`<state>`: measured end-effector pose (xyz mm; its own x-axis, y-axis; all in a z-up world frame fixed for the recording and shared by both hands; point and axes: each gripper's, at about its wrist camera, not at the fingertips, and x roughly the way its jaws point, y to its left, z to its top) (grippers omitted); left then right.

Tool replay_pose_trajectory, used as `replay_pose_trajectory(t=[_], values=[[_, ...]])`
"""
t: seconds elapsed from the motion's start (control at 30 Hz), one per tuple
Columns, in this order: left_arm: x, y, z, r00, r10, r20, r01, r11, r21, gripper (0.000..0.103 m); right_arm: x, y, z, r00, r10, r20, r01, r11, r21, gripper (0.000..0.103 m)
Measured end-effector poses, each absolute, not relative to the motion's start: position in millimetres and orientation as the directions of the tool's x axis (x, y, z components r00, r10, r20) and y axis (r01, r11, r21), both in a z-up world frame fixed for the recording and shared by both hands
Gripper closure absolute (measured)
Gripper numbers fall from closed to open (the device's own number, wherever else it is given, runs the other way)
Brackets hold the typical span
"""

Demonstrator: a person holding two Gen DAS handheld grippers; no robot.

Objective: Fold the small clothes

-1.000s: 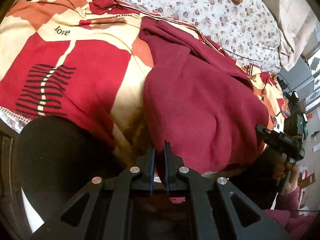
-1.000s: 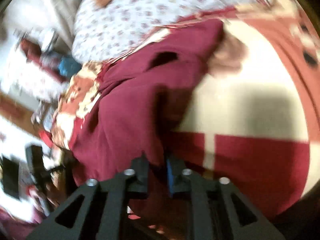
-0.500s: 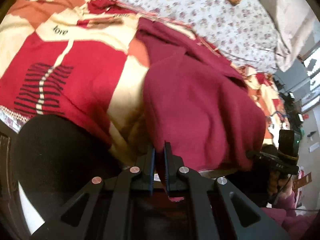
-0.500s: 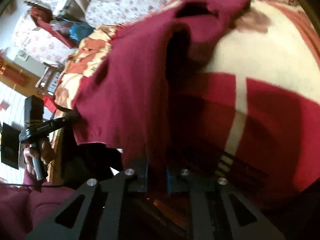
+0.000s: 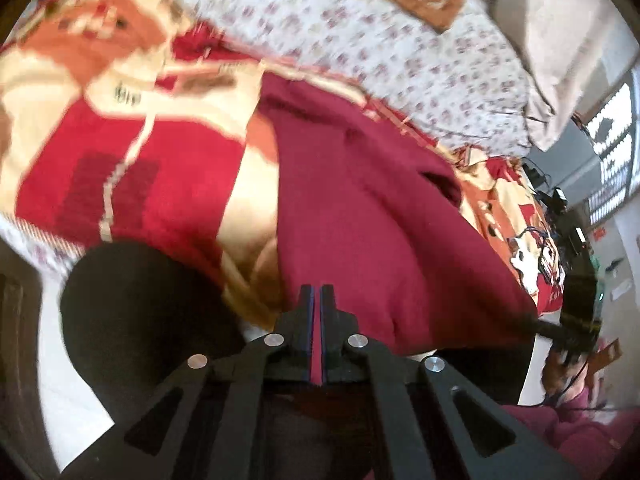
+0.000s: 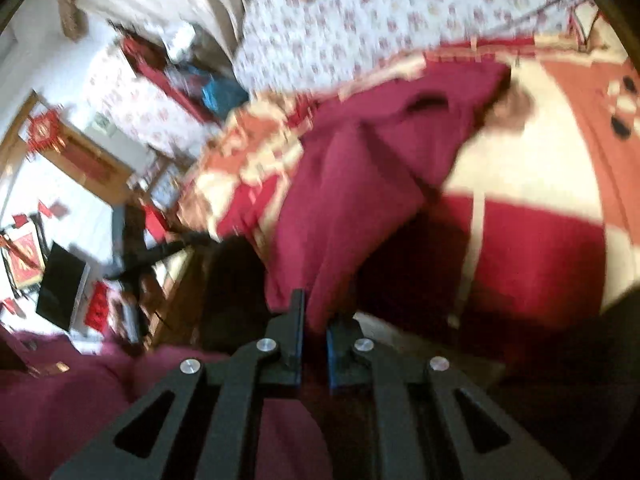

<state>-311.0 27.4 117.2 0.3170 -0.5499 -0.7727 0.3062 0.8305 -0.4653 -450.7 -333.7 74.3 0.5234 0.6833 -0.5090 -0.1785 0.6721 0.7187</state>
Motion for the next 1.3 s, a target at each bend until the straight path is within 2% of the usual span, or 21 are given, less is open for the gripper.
replay_pose_trajectory(t=[0.03, 0.1, 0.13, 0.17, 0.2, 0.3, 0.4, 0.53, 0.67, 0.8, 0.83, 0.87, 0.9, 0.93, 0.97, 1.07, 1.2, 1.3], values=[[-309, 26, 111, 0.305, -0.548, -0.779, 0.293, 0.832, -0.471, 0.103, -448, -328, 67, 0.504, 0.658, -0.559, -0.158, 0.707, 0.689, 0.093], [-306, 22, 105, 0.297, -0.538, -0.789, 0.293, 0.838, -0.461, 0.103, -443, -327, 53, 0.468, 0.625, -0.624, -0.106, 0.741, 0.663, 0.078], [-304, 19, 103, 0.297, -0.526, -0.797, 0.297, 0.844, -0.446, 0.103, -440, -331, 46, 0.447, 0.626, -0.639, -0.071, 0.737, 0.672, 0.069], [-302, 16, 101, 0.299, -0.516, -0.802, 0.299, 0.849, -0.435, 0.103, -438, -337, 40, 0.424, 0.628, -0.653, -0.035, 0.732, 0.681, 0.049], [-301, 14, 100, 0.3, -0.513, -0.804, 0.299, 0.851, -0.431, 0.103, -436, -342, 39, 0.407, 0.622, -0.669, -0.01, 0.735, 0.678, 0.043], [-291, 9, 93, 0.279, -0.522, -0.806, 0.284, 0.847, -0.45, 0.103, -431, -363, 52, 0.45, 0.567, -0.69, -0.003, 0.774, 0.633, 0.041], [-279, 2, 86, 0.272, -0.529, -0.804, 0.257, 0.845, -0.469, 0.103, -407, -392, 67, 0.529, 0.526, -0.666, 0.027, 0.774, 0.633, 0.036], [-266, -12, 82, 0.264, -0.548, -0.794, 0.246, 0.834, -0.494, 0.103, -345, -429, 73, 0.634, 0.443, -0.634, 0.128, 0.748, 0.651, 0.036], [-250, -23, 79, 0.274, -0.536, -0.798, 0.247, 0.841, -0.481, 0.103, -269, -440, 56, 0.663, 0.383, -0.643, 0.208, 0.731, 0.65, 0.036], [-234, -28, 73, 0.265, -0.542, -0.798, 0.23, 0.839, -0.493, 0.103, -209, -442, 15, 0.616, 0.368, -0.697, 0.336, 0.678, 0.654, 0.035], [-232, -29, 72, 0.261, -0.542, -0.799, 0.228, 0.839, -0.495, 0.103, -201, -441, 12, 0.624, 0.355, -0.696, 0.34, 0.679, 0.651, 0.035], [-228, -31, 69, 0.253, -0.54, -0.802, 0.227, 0.839, -0.494, 0.103, -198, -441, 14, 0.64, 0.334, -0.692, 0.329, 0.694, 0.64, 0.04], [-225, -32, 67, 0.248, -0.539, -0.805, 0.227, 0.84, -0.492, 0.103, -193, -437, 17, 0.653, 0.313, -0.69, 0.306, 0.724, 0.619, 0.064], [-222, -34, 64, 0.242, -0.537, -0.808, 0.226, 0.841, -0.491, 0.103, -189, -433, 20, 0.652, 0.304, -0.695, 0.287, 0.749, 0.597, 0.08], [-218, -36, 62, 0.235, -0.534, -0.812, 0.224, 0.843, -0.49, 0.103, -185, -429, 22, 0.646, 0.299, -0.703, 0.27, 0.772, 0.576, 0.089], [-209, -41, 59, 0.229, -0.527, -0.819, 0.23, 0.847, -0.48, 0.103, -175, -426, 34, 0.64, 0.257, -0.724, 0.225, 0.838, 0.496, 0.094], [-202, -42, 60, 0.245, -0.51, -0.824, 0.236, 0.856, -0.46, 0.103, -171, -445, 59, 0.666, 0.184, -0.723, 0.202, 0.888, 0.412, 0.095], [-199, -42, 59, 0.244, -0.513, -0.823, 0.232, 0.855, -0.464, 0.103, -165, -462, 65, 0.666, 0.06, -0.744, 0.254, 0.919, 0.302, 0.095]])
